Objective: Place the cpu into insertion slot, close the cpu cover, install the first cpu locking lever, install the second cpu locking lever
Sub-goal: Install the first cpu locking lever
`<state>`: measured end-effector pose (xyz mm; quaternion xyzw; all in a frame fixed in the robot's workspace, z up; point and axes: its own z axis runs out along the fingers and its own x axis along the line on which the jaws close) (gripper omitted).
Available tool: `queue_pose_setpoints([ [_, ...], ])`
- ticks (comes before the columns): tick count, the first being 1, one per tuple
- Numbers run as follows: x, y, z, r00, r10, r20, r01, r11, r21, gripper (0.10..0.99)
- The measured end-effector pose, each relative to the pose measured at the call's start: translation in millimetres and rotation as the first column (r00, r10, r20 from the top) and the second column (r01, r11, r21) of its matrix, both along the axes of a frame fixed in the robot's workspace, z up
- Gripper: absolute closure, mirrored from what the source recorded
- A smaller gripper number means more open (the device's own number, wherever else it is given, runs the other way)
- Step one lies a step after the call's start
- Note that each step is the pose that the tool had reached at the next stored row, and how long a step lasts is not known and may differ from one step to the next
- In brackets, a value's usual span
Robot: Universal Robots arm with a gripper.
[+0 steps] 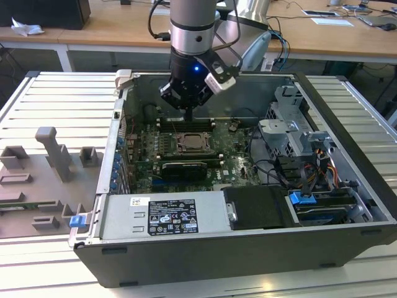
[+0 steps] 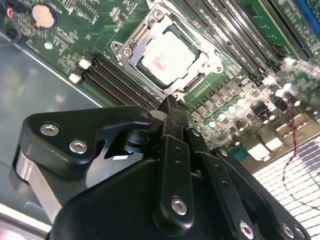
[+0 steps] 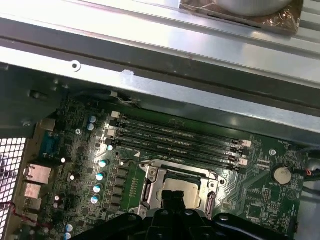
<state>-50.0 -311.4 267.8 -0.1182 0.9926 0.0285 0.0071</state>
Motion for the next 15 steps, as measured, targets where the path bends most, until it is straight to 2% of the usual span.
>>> queue_pose_setpoints([
  [4,0.0,0.0,0.0,0.9969,0.078,0.0000,-0.078,0.9969,0.000,0.980],
  [6,0.0,0.0,-0.1,0.9892,0.146,0.0000,-0.146,0.9892,0.000,0.980],
  [9,-0.3,0.0,-0.4,0.9776,0.211,0.0001,-0.211,0.9776,0.000,0.980],
  [12,-3.0,0.1,-1.1,0.9787,0.205,0.0017,-0.205,0.9787,0.000,0.980],
  [15,-3.9,0.1,-2.4,0.9860,0.167,0.0018,-0.167,0.9860,0.000,0.980],
])
